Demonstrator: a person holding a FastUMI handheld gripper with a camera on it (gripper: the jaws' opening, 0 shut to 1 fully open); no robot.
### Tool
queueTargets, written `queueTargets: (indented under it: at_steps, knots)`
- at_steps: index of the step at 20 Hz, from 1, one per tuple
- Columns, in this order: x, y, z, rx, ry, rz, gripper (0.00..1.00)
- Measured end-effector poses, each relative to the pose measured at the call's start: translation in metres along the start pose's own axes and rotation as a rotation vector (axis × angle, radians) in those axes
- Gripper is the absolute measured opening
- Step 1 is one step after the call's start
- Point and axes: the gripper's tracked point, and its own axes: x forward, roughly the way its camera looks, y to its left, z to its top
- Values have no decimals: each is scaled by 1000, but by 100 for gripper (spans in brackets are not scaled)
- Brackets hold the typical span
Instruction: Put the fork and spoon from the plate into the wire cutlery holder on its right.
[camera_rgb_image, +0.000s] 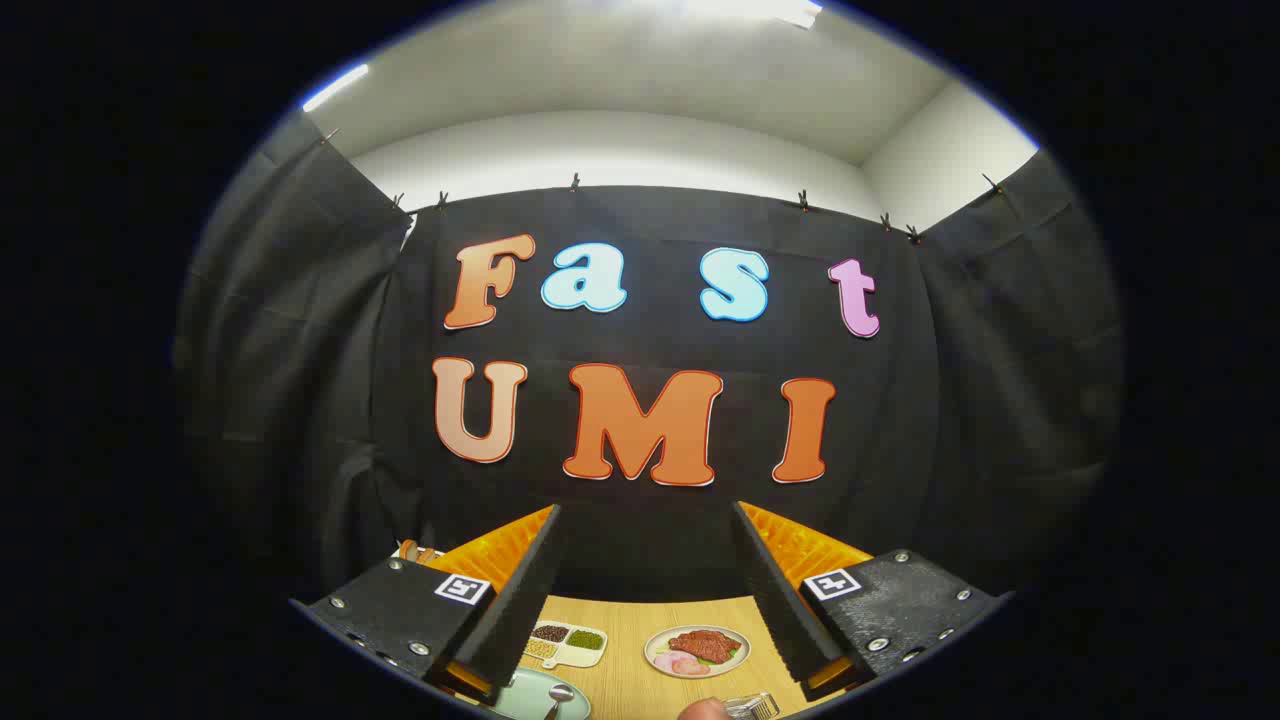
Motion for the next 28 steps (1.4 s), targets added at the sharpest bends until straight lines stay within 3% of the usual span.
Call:
queueTargets:
  at_steps: [17, 23, 28]
  knots:
    - [6, 10, -11, 6, 25, 33, 98]
    - [5, 21, -41, -16, 113, 66, 98]
    - [5, 50, -78, 12, 231, 146, 98]
